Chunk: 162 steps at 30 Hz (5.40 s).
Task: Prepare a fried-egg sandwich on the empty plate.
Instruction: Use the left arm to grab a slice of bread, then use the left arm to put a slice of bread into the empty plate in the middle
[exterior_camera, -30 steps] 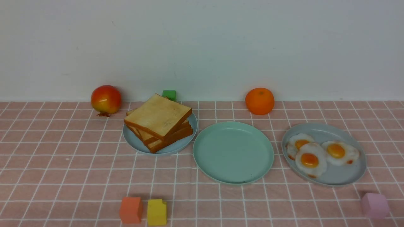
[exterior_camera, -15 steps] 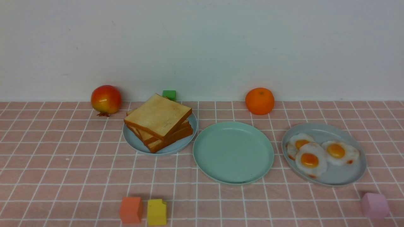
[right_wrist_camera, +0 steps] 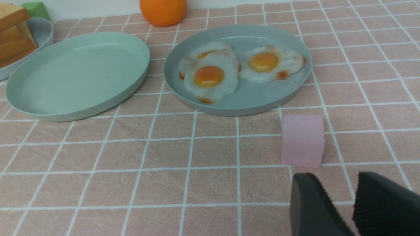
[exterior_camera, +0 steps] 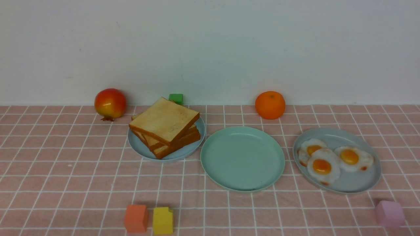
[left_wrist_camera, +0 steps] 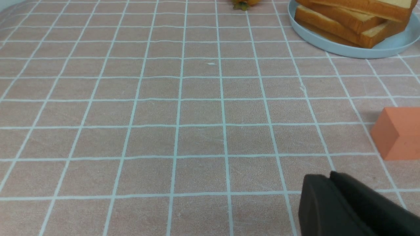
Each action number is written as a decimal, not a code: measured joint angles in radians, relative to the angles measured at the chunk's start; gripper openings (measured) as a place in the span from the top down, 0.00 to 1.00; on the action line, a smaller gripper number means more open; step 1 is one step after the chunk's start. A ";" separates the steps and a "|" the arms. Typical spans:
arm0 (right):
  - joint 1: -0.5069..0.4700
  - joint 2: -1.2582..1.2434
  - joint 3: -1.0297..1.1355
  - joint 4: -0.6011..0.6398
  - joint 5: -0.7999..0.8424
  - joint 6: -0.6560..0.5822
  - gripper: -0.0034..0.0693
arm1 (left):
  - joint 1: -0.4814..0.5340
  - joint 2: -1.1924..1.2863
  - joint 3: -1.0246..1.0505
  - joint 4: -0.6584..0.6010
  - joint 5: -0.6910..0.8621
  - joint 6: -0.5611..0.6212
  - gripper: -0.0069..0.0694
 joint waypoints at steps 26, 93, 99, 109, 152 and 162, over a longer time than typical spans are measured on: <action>0.000 0.000 0.000 -0.021 0.000 0.001 0.62 | 0.001 0.000 0.000 -0.002 0.000 0.000 0.79; 0.000 0.000 0.000 -0.022 0.000 0.000 0.62 | 0.001 2.119 -1.777 -0.442 0.601 -0.162 0.31; 0.000 0.000 0.000 -0.022 0.000 0.000 0.62 | 0.001 2.148 -1.806 -0.419 0.521 -0.159 0.30; 0.000 0.000 0.000 -0.022 0.000 0.000 0.62 | 0.000 2.166 -1.809 -0.460 0.473 -0.144 0.30; 0.000 0.000 0.000 -0.022 0.000 0.000 0.62 | -0.101 1.898 -1.805 -0.668 0.654 0.114 0.75; 0.000 0.000 0.000 -0.022 0.000 0.000 0.62 | -0.338 2.083 -1.762 -0.704 0.488 0.130 0.75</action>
